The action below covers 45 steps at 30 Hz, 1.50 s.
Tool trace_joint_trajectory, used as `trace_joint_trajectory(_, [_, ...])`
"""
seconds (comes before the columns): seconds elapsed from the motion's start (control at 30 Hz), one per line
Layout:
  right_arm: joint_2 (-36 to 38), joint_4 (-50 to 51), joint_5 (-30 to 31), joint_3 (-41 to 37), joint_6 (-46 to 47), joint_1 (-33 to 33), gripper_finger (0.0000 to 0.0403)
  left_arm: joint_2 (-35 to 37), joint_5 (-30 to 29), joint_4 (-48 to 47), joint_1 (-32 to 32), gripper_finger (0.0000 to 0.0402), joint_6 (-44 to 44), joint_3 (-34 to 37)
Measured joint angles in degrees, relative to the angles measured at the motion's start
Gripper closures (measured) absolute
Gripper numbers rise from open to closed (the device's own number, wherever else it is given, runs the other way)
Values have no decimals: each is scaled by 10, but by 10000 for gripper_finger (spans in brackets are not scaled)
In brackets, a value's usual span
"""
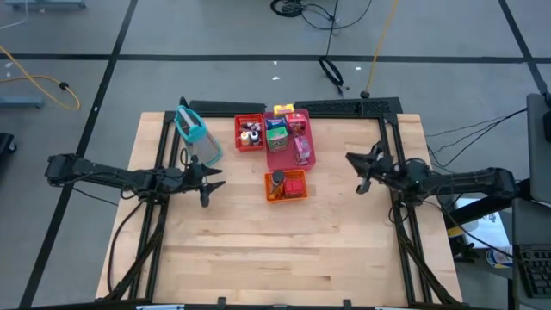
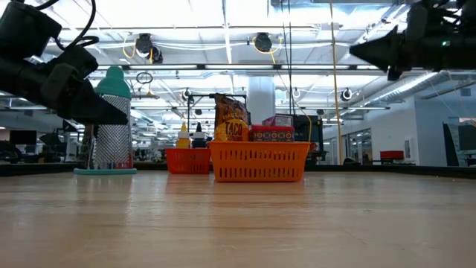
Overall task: Pick & Place Kitchen Items
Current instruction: Return to Home Position
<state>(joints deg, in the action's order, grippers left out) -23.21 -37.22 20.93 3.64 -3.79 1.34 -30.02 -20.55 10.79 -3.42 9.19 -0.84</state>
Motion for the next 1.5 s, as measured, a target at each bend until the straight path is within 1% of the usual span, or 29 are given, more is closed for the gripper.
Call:
trace_joint_trajectory(0.37, [172,2,0,0,0,5,374,0,0,0,0,192,0,0])
trace_joint_trajectory(0.5, [204,0,0,0,0,5,374,0,0,0,0,192,0,0])
trace_joint_trajectory(0.7, [202,1,0,0,0,5,374,0,0,0,0,192,0,0])
trace_joint_trajectory(0.8, [199,38,0,-2,1,5,374,0,0,0,0,192,0,0])
trace_joint_trajectory(0.9, [217,66,0,-26,0,5,374,0,0,0,0,192,0,0])
trace_joint_trajectory(0.97, [232,116,0,-29,0,5,374,0,0,0,0,192,0,0])
trace_joint_trajectory(1.03, [230,179,0,-28,0,5,374,0,1,0,0,192,0,0])
trace_joint_trajectory(1.27, [231,310,-1,-28,0,5,374,0,0,0,0,192,1,0])
trace_joint_trajectory(1.37, [230,323,-2,-28,0,5,374,0,0,0,0,192,1,0])
trace_joint_trajectory(1.5, [224,314,-1,-28,0,5,374,0,0,0,0,192,1,0])
